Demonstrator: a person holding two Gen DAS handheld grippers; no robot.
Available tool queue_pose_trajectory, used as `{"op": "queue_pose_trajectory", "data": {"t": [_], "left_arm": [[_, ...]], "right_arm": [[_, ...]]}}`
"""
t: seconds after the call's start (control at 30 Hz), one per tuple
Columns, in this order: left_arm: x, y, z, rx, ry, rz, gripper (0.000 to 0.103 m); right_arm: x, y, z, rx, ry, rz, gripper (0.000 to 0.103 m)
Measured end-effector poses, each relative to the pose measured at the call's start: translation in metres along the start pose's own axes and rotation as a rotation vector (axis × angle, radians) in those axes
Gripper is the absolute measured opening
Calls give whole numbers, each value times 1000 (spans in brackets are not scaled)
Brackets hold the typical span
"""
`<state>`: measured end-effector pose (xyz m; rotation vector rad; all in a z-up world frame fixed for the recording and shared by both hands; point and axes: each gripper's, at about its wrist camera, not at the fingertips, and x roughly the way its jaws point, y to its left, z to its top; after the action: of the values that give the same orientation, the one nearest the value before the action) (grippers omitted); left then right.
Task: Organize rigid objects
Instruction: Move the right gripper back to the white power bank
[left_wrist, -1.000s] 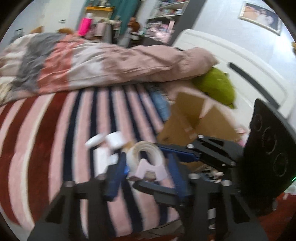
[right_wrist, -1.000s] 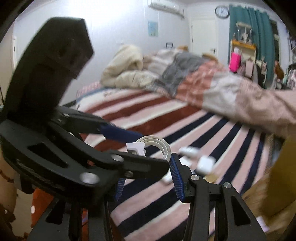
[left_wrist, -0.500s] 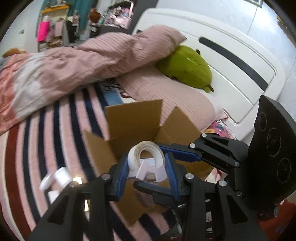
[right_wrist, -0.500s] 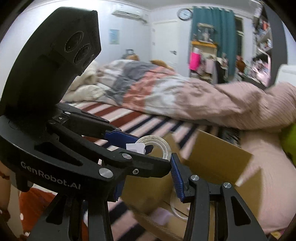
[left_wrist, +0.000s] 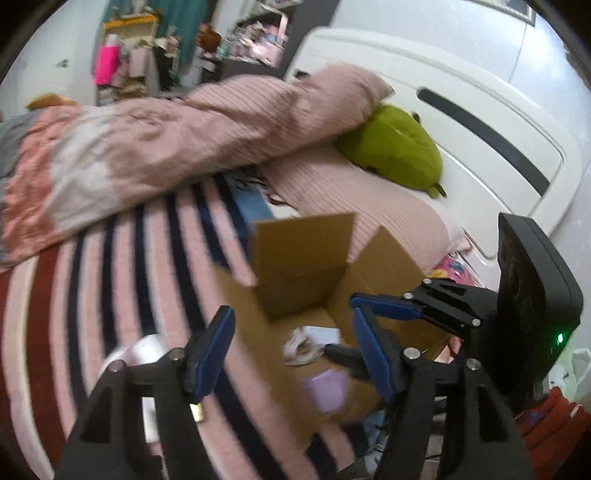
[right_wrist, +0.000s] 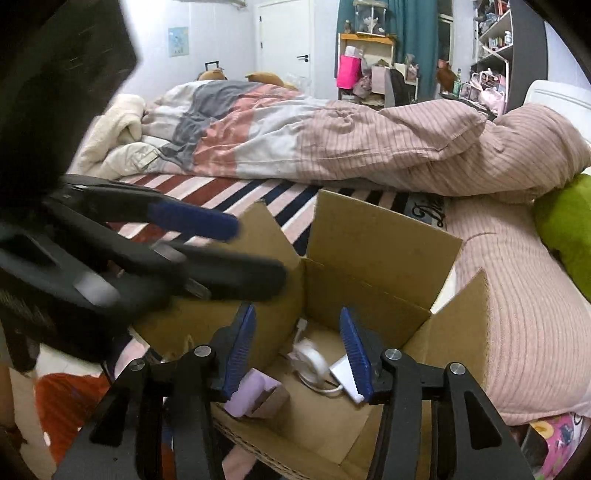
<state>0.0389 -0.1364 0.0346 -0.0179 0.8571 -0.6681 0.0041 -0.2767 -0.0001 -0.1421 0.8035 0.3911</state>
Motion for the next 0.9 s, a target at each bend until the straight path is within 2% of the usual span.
{"op": "queue_pose_trajectory", "data": {"t": [0.1, 0.2, 0.37, 0.53, 0.67, 0.73, 0.77, 0.9], "left_arm": [[-32, 27, -14, -48, -46, 106, 68], [-60, 59, -38, -84, -75, 223, 68], [-84, 109, -85, -143, -82, 339, 69], [-90, 153, -130, -193, -93, 363, 69], [-81, 173, -152, -204, -82, 345, 69], [-77, 181, -162, -206, -67, 342, 69], [-77, 185, -165, -206, -62, 343, 69], [-76, 197, -179, -220, -63, 332, 69]], "right_arm": [[-3, 19, 7, -36, -35, 29, 46], [-5, 50, 15, -94, -77, 95, 53], [15, 114, 26, -166, -70, 247, 54], [64, 161, 23, -172, 34, 336, 54], [122, 174, 3, -57, 158, 352, 54], [143, 172, -5, 3, 183, 330, 54], [155, 172, -10, 23, 188, 289, 54], [181, 169, -18, 61, 204, 210, 53]]}}
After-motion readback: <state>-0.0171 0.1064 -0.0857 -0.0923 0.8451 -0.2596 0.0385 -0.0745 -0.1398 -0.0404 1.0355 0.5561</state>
